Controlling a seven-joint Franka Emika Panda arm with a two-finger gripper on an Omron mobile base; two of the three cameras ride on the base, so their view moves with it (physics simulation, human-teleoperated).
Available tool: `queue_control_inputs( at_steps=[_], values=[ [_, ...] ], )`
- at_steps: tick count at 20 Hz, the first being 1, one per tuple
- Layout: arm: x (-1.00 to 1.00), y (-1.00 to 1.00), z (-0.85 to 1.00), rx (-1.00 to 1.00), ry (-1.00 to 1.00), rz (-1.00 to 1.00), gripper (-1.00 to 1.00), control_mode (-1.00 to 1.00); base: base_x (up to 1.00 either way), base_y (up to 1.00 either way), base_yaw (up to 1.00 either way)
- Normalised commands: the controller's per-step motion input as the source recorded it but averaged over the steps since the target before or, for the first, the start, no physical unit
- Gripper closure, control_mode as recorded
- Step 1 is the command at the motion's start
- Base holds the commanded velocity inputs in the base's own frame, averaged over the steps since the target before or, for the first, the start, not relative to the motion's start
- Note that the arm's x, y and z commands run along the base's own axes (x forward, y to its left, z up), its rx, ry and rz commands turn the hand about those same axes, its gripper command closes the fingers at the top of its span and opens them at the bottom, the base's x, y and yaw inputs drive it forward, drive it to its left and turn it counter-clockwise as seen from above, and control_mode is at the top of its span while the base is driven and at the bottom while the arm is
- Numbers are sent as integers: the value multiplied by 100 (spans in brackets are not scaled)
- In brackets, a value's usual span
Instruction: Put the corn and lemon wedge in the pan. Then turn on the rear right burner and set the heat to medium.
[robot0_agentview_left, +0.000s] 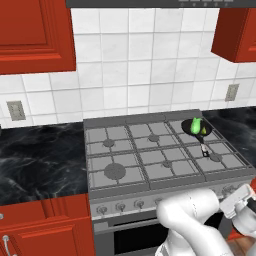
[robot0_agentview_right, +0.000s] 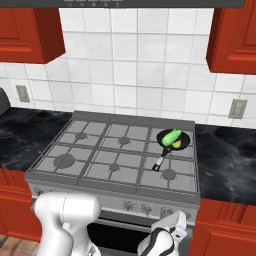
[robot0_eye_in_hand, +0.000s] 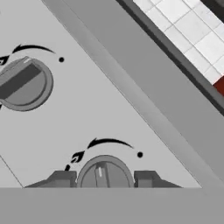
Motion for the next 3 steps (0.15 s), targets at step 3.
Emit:
queue_control_inputs(
  at_steps=[3],
  values=[
    [0,0,0,-32,0,0,100,-100,0,0,0]
  ],
)
